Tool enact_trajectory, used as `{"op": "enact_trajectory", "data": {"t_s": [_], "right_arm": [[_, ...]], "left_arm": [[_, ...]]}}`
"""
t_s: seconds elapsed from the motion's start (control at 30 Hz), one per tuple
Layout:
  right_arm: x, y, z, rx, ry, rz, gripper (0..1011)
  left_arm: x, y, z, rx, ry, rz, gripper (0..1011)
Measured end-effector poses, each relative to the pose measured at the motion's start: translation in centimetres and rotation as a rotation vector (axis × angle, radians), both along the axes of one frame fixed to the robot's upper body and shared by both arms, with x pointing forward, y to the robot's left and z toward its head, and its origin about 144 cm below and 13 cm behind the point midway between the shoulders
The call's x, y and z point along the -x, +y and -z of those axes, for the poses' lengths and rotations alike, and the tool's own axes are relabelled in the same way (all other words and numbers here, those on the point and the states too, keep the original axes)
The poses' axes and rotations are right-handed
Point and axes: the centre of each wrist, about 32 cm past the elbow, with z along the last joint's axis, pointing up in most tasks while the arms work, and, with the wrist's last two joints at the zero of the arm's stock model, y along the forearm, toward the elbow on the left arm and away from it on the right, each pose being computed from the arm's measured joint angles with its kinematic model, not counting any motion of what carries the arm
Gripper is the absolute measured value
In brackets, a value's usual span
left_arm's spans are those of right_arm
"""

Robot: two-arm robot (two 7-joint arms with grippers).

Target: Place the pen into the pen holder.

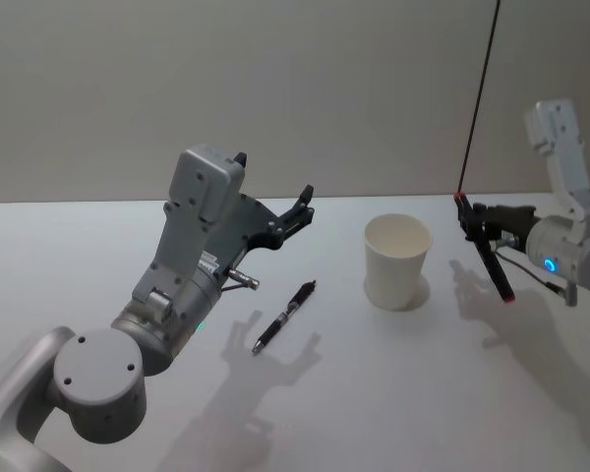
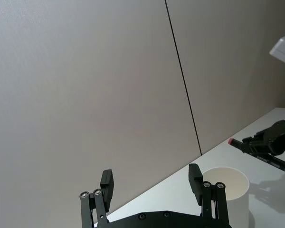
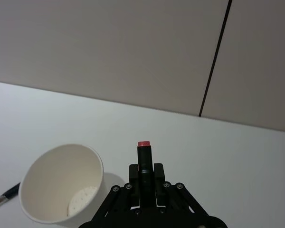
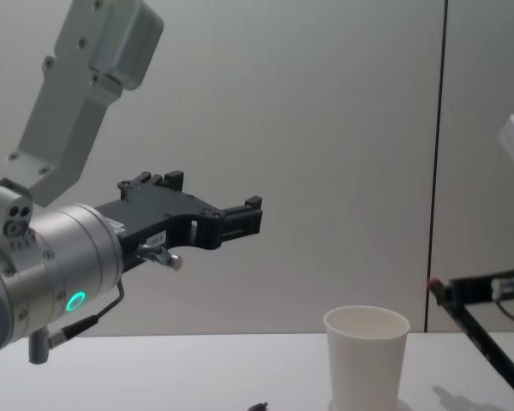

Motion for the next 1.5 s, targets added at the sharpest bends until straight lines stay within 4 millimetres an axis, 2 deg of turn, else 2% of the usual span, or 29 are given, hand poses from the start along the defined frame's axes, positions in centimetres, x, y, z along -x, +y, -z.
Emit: {"op": "enact_trajectory", "data": {"t_s": [0.73, 1.0, 1.5], "right_arm": [[0.2, 0.4, -0.2, -0.055, -0.346, -0.118, 175], [-0.1, 1.0, 0.5, -0.088, -0.473, -0.172, 175], [-1.5, 3.0, 3.4, -0.141, -0.654, -0.257, 175]], "left_arm": [[0.0, 0.0, 0.0, 0.0, 0.0, 0.0, 1004], [0.0, 0.0, 0.0, 0.0, 0.0, 0.0, 1004], [0.0, 0.0, 0.0, 0.0, 0.0, 0.0, 1004]]}}
